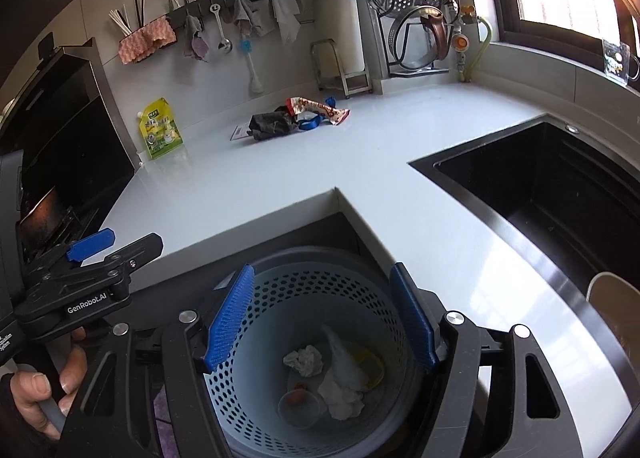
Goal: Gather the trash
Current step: 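Move both open tools back to the counter toward the wrapper and cloth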
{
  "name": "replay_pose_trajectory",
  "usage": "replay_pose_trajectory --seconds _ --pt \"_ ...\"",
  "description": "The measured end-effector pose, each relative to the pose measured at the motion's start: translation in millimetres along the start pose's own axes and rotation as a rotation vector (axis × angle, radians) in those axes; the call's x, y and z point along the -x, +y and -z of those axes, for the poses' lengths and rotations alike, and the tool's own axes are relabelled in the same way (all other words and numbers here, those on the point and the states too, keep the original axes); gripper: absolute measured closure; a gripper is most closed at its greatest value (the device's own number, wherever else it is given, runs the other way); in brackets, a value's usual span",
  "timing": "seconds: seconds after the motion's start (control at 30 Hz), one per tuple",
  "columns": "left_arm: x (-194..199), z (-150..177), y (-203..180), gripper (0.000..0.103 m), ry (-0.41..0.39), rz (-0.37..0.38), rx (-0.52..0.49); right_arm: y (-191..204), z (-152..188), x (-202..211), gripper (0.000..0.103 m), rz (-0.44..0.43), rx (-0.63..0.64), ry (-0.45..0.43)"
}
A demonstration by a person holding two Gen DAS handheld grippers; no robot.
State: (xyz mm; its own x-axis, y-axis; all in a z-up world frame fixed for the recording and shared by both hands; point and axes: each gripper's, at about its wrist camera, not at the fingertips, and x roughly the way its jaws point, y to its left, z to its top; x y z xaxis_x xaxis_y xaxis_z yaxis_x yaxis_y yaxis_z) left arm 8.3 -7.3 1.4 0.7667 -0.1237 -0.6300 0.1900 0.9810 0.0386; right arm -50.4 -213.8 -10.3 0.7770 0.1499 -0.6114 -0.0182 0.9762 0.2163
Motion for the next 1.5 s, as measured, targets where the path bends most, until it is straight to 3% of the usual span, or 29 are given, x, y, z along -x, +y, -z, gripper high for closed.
replay_pose_trajectory --seconds 0.33,0.5,0.67,1.03,1.2,1.5 --pt "-9 -44 -9 0.013 -0.048 -0.014 0.0 -6 -47 -10 0.036 0.003 0.03 -0.055" --pt "-23 -71 -5 0.008 -0.069 -0.041 0.002 -11 -80 -19 0.035 0.055 0.05 -0.097" --pt "-42 -107 5 0.007 -0.092 -0.08 0.016 -11 -124 -35 0.028 0.109 0.11 -0.146" --pt "-73 -203 35 0.006 -0.212 -0.175 0.051 -7 -240 -96 0.028 0.082 0.215 -0.172" --pt "-120 -217 40 0.006 -0.152 -0.191 0.074 -11 -255 -151 0.028 0.054 0.236 -0.116" --pt "-208 -199 44 0.006 -0.003 -0.206 0.071 -17 -240 -254 0.028 0.019 0.244 0.069"
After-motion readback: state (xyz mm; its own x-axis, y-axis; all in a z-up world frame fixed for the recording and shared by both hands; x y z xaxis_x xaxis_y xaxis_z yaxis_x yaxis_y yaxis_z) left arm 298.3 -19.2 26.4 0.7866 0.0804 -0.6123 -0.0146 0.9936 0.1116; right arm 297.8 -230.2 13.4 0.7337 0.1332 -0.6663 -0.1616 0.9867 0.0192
